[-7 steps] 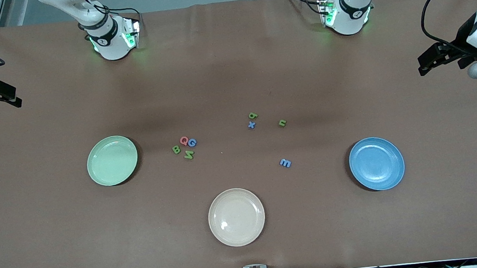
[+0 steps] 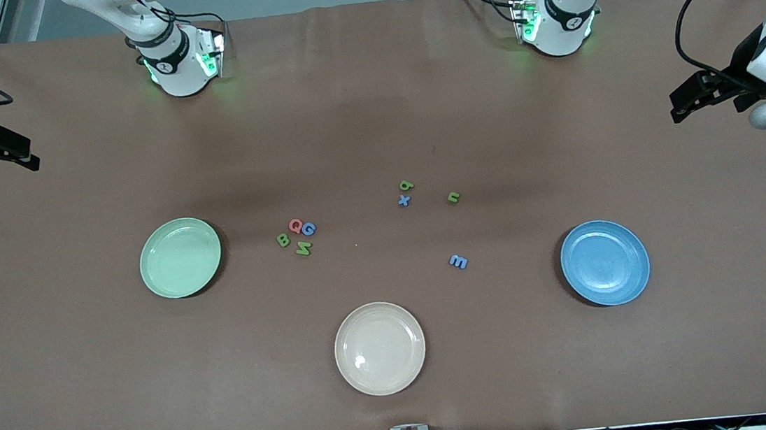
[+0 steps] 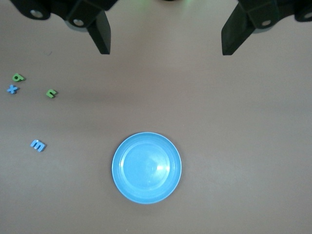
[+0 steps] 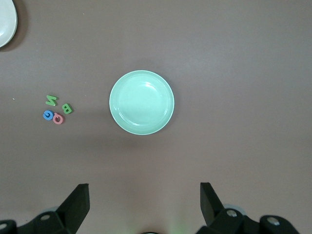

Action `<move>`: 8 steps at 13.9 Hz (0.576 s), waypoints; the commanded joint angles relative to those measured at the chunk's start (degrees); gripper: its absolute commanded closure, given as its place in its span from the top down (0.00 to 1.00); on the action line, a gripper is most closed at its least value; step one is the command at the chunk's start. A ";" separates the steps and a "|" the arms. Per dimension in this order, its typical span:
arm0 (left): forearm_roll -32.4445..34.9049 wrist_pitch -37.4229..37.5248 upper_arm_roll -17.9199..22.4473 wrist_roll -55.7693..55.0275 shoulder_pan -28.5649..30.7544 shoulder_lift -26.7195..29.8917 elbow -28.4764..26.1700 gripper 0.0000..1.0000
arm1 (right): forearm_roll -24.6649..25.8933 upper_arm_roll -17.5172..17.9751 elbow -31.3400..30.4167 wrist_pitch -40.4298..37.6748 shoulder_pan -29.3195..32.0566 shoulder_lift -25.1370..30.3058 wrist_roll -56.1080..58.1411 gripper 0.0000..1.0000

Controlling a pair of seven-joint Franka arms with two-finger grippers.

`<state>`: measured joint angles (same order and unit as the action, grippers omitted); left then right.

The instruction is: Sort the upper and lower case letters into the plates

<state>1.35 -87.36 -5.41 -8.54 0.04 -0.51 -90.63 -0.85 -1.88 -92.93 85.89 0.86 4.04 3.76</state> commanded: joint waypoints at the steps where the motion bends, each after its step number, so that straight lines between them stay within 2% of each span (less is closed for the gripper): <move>1: -0.65 1.40 0.05 0.71 -0.39 -3.26 1.43 1.00 | 0.85 0.56 -1.99 -0.28 0.11 1.85 -2.51 1.00; 4: -0.12 -1.13 0.13 -0.25 -5.21 -6.86 0.90 1.00 | 0.76 0.65 -1.90 -0.11 -1.21 1.94 -4.90 1.00; 8: -0.12 -14.12 0.04 -0.69 -10.75 -16.42 0.37 1.00 | 0.67 0.39 -1.81 0.24 -0.94 1.85 -4.55 1.00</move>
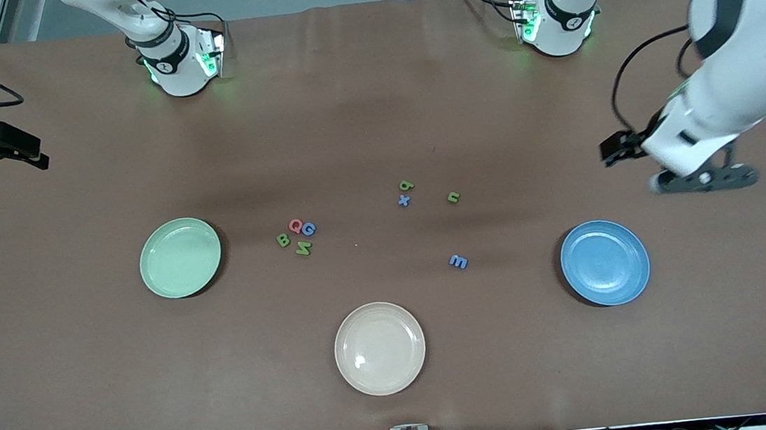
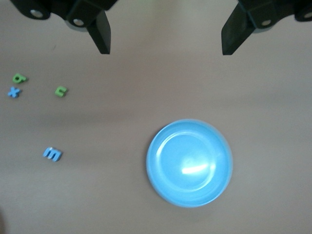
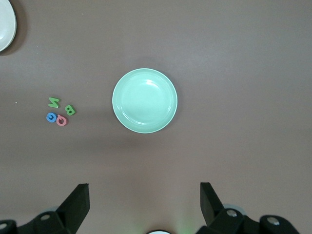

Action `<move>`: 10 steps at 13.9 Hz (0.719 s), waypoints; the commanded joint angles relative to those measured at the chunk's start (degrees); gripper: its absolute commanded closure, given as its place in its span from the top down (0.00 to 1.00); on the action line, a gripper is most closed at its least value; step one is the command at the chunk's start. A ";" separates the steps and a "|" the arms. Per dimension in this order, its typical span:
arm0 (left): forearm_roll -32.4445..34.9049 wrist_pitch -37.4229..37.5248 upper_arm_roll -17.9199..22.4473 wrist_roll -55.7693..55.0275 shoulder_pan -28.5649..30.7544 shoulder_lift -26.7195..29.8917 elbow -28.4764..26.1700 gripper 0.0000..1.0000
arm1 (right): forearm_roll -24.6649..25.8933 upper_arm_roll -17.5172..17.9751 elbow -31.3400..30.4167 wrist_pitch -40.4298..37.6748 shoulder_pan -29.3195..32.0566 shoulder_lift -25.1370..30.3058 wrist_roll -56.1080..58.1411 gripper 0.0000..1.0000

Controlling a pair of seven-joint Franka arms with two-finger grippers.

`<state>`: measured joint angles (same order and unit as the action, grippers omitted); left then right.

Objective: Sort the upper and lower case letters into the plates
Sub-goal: 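Reach down and grasp the blue lowercase m with the left gripper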

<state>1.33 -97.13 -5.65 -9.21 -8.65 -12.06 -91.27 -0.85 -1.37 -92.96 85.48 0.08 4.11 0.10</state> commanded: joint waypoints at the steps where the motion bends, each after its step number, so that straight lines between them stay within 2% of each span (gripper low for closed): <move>1: -0.10 -7.95 0.38 -0.02 -3.99 -7.16 1.00 1.00 | 0.67 -0.30 -1.78 0.66 -0.08 1.78 -0.46 1.00; 5: 1.55 -19.65 0.38 -0.36 -12.08 -16.04 1.44 1.00 | 0.67 -0.47 -1.70 0.57 0.10 1.78 -0.10 1.00; 7: 1.74 -24.39 0.38 -0.37 -14.02 -19.73 1.53 0.99 | 0.67 -0.47 -1.70 0.48 0.45 1.78 -0.01 1.00; 10: 2.00 -31.51 0.47 -0.19 -16.66 -24.92 1.35 0.93 | 0.15 -0.47 -1.78 0.22 0.45 1.69 -0.10 1.00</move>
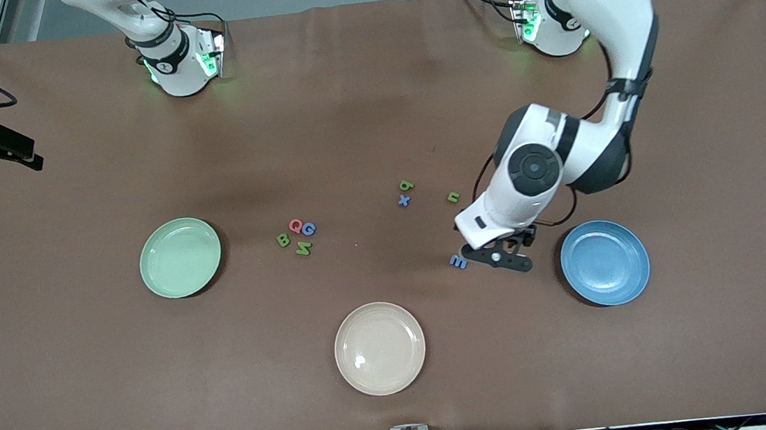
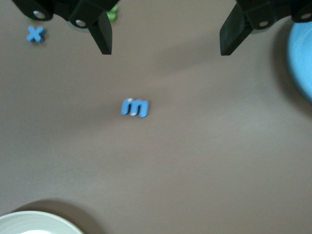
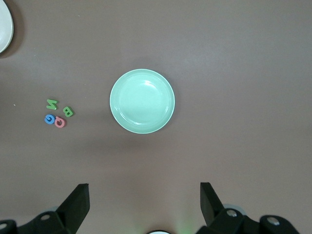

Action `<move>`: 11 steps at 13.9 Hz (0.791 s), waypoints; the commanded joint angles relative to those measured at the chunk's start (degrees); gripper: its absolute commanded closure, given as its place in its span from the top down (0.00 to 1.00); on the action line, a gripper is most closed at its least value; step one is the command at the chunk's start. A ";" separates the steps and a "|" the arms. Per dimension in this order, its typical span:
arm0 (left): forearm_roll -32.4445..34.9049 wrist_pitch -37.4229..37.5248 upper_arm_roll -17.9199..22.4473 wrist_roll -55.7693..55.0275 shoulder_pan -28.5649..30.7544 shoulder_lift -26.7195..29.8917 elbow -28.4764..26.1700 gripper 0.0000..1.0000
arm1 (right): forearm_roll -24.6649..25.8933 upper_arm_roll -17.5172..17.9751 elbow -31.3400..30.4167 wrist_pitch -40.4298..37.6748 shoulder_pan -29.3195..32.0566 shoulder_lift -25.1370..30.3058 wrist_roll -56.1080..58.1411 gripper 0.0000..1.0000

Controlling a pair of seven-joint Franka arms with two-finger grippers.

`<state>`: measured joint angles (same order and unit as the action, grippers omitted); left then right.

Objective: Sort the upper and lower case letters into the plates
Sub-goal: 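Reach down and grasp the blue lowercase m with the left gripper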

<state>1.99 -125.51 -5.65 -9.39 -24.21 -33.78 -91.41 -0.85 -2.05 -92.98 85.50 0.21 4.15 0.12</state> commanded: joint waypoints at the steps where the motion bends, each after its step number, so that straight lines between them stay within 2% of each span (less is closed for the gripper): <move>1: 3.09 -5.16 0.47 -0.10 -1.97 -4.79 1.50 0.90 | 0.06 0.12 -1.76 0.10 0.41 1.74 -0.12 1.00; 3: 5.48 -7.98 0.47 -0.80 -2.95 -7.34 1.59 0.86 | 0.06 0.03 -1.59 -0.07 0.41 1.65 -0.12 1.00; 8: 6.36 -11.59 0.47 -0.90 -3.21 -10.24 1.59 0.85 | 0.23 -0.05 0.69 -1.21 0.41 0.69 -0.74 1.00; 11: 6.63 -13.79 0.47 -0.90 -3.21 -12.09 1.77 0.78 | 0.06 0.03 1.05 -0.43 1.11 -0.90 -0.39 1.00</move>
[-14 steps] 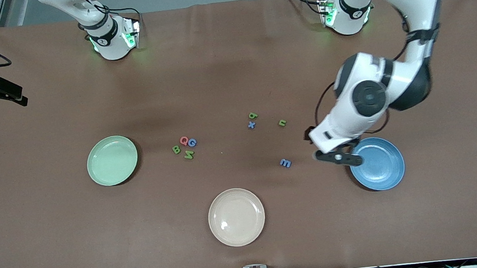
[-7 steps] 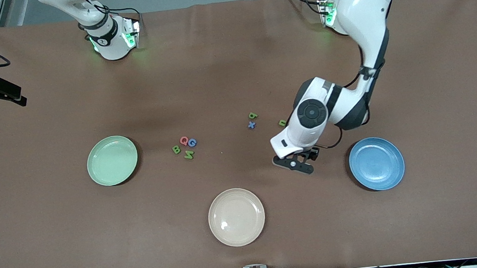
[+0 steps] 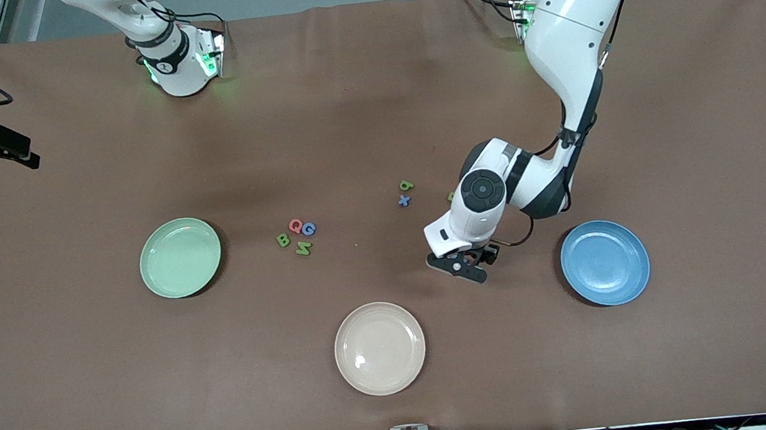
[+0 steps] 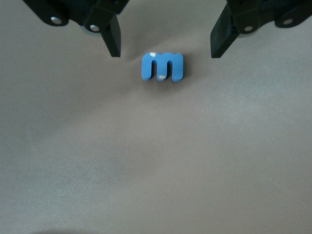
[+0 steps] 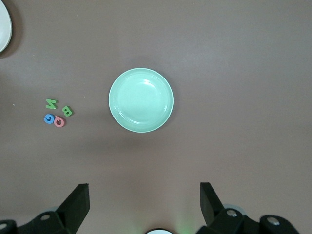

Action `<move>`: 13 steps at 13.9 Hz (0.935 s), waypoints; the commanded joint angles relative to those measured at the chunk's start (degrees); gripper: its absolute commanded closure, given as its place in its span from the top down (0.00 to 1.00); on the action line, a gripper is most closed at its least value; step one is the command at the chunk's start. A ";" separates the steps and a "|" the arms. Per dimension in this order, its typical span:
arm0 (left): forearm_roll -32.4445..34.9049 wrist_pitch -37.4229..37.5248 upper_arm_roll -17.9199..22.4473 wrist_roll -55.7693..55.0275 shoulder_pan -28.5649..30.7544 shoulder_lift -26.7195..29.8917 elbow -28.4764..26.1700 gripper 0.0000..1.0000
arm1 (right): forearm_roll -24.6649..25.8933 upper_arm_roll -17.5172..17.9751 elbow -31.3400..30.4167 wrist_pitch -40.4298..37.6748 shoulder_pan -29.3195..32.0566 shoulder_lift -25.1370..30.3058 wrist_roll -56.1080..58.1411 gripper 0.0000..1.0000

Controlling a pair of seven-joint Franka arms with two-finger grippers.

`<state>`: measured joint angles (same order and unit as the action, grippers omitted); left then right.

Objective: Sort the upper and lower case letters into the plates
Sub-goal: 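Reach down and grasp the blue lowercase m with the left gripper, then place the blue m in the blue plate while the right gripper reaches letters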

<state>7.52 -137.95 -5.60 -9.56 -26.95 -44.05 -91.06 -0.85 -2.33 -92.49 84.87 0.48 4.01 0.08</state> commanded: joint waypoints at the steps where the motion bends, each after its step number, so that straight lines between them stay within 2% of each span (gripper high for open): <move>1: 1.09 -2.14 0.41 -0.73 -0.47 -2.27 1.50 0.78 | 0.15 0.31 0.73 1.86 0.84 -2.32 -0.17 1.00; 3: 1.09 -4.68 0.41 -0.73 -0.38 -3.32 1.50 0.77 | 0.58 0.31 0.99 4.41 0.58 -6.62 -0.17 1.00; 5: 1.09 -5.84 0.41 -0.64 -0.38 -3.77 1.59 0.69 | 0.76 0.40 1.52 5.83 0.75 -12.94 -0.08 1.00; 9: 1.18 -5.84 0.59 -0.29 -0.30 -3.59 1.42 0.49 | -1.34 0.57 0.82 9.33 -1.18 -15.42 -4.27 1.00; 12: 1.79 -5.23 0.85 -0.20 -0.21 -3.24 1.15 0.21 | -4.77 0.66 0.03 14.78 -5.21 -19.46 -11.14 1.00; 13: 2.05 -4.96 0.85 -0.03 0.32 -2.80 1.15 0.15 | -5.56 0.66 0.03 16.19 -6.62 -20.34 -13.50 1.00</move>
<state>8.00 -142.72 -5.29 -9.50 -26.91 -46.26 -90.25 -5.04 -1.50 -92.59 98.90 -3.52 -14.54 -9.11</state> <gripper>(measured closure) 0.595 0.000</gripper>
